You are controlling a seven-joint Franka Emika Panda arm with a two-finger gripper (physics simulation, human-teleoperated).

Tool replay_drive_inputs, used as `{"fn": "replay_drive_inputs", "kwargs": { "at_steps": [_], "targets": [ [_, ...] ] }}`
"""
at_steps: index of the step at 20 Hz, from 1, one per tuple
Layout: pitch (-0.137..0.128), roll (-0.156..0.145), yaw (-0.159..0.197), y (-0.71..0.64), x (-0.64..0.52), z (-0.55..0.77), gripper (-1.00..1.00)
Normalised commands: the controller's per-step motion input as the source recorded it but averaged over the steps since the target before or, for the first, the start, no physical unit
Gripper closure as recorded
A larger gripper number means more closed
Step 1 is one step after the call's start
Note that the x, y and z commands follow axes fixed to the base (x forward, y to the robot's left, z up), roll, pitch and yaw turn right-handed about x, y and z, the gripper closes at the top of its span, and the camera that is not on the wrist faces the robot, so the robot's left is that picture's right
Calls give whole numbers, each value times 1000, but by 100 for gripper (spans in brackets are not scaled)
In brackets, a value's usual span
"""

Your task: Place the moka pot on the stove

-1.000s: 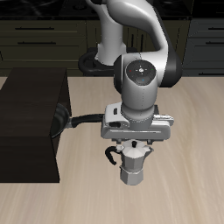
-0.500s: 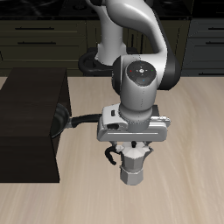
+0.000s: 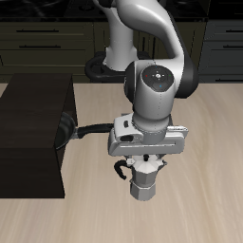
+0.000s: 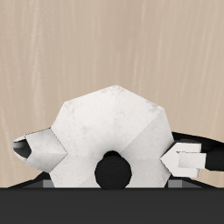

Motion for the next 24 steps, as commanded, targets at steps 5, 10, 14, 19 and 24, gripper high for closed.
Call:
{"fn": "replay_drive_inputs", "kwargs": {
  "at_steps": [5, 10, 14, 19, 24],
  "targets": [
    [-22, 6, 16, 33, 2, 92, 100],
    [-31, 14, -1, 51, -59, 199, 100],
    [-55, 15, 2, 21, -149, 337, 100],
    [-40, 15, -19, 19, -215, 291, 100],
    [-16, 8, -26, -16, -243, 163, 100]
  ]
}}
